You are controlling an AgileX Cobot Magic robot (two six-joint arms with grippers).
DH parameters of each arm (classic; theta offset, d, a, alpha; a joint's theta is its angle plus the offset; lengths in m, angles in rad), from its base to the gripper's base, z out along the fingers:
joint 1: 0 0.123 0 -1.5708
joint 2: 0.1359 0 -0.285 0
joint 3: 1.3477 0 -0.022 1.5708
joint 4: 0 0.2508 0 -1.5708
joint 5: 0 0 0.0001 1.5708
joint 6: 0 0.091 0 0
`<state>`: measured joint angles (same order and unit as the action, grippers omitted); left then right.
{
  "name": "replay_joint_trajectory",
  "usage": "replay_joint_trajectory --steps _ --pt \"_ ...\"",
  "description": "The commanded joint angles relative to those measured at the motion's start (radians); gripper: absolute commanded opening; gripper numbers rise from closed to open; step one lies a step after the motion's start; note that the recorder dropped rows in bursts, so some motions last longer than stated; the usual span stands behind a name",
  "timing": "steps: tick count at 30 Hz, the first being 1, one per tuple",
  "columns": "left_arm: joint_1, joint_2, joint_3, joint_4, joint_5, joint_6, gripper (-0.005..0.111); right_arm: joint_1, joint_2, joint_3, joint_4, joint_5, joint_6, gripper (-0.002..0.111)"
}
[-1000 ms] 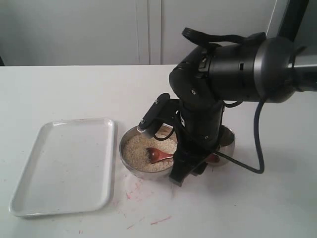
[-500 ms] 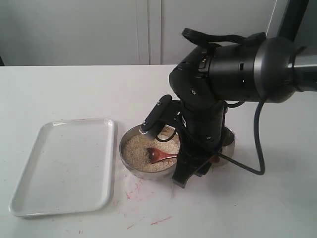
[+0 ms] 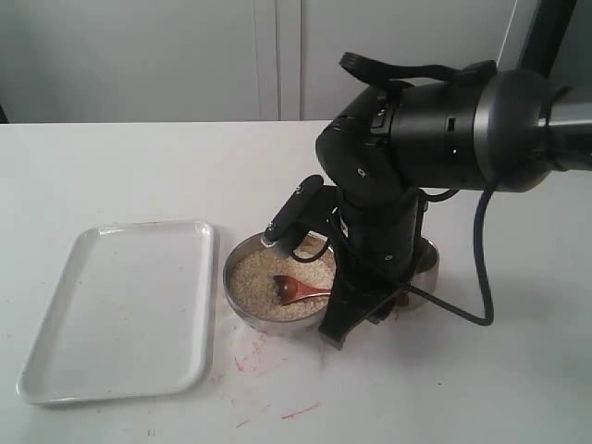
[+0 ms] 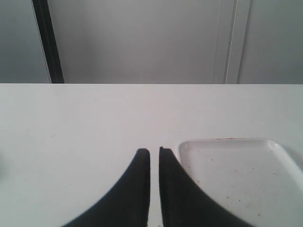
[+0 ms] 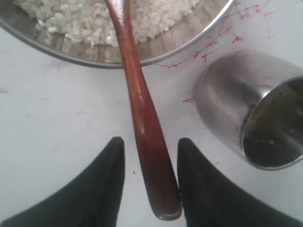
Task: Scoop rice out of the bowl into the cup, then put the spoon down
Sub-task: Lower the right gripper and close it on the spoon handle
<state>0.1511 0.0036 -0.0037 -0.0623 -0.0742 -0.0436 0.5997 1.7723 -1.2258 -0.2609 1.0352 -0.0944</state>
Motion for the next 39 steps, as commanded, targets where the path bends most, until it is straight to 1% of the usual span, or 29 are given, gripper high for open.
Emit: replay_joint_trajectory --steps 1,7,22,27,39 --pt "-0.003 -0.004 0.004 -0.005 -0.004 -0.005 0.014 -0.004 -0.001 -0.007 -0.001 -0.005 0.011 0.035" --pt "-0.003 -0.004 0.004 -0.005 -0.004 -0.005 0.014 -0.004 -0.001 -0.007 -0.001 -0.043 0.011 0.035" --pt "-0.003 -0.004 0.004 -0.005 -0.004 -0.005 0.014 -0.004 0.001 -0.007 0.005 -0.054 0.019 0.035" --pt "-0.003 -0.004 0.004 -0.005 -0.004 -0.005 0.014 -0.004 0.001 -0.007 0.026 -0.054 0.019 0.031" --pt "-0.003 -0.004 0.004 -0.005 -0.004 -0.005 0.014 -0.004 0.001 -0.007 0.027 -0.049 0.028 0.012"
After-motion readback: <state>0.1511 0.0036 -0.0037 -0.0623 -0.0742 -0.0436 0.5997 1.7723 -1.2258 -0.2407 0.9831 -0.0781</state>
